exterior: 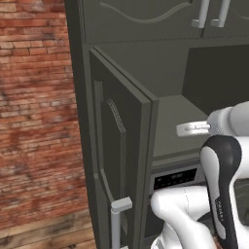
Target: Pick the boxed drink, can from the counter and place them in the open cabinet.
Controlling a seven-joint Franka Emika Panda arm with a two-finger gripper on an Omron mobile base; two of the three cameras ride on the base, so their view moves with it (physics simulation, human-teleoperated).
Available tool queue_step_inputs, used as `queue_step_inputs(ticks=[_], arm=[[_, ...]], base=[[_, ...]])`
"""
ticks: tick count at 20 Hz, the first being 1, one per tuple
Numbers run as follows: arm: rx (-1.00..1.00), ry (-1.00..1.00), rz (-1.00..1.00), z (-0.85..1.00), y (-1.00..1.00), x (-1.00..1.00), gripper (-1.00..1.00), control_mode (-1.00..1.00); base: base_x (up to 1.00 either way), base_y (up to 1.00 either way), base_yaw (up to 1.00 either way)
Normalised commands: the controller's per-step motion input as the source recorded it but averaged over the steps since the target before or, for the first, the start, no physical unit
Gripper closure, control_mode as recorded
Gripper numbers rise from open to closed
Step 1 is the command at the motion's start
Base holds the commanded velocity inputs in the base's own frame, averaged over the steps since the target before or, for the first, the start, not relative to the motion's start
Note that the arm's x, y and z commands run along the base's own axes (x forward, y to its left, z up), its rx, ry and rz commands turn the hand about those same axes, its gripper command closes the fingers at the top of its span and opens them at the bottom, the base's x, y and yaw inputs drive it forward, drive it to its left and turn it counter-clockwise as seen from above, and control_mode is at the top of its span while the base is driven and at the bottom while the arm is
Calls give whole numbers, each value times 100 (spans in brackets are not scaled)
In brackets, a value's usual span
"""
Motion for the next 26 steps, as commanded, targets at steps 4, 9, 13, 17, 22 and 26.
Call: queue_step_inputs(ticks=[4, 9, 13, 17, 22, 26], arm=[[0, 0, 0, 0, 0, 2, -100, -100], [0, 0, 0, 0, 0, 0, -100, 100], [0, 0, 0, 0, 0, 0, -100, 100], [0, 0, 0, 0, 0, 0, -100, 100], [0, 0, 0, 0, 0, 0, -100, 100], [0, 0, 0, 0, 0, 0, -100, 100]], base=[[0, 0, 0], [-64, 1, 6], [-100, 0, 9], [-100, 9, 3], [-99, 2, -31], [-90, 0, -57]])
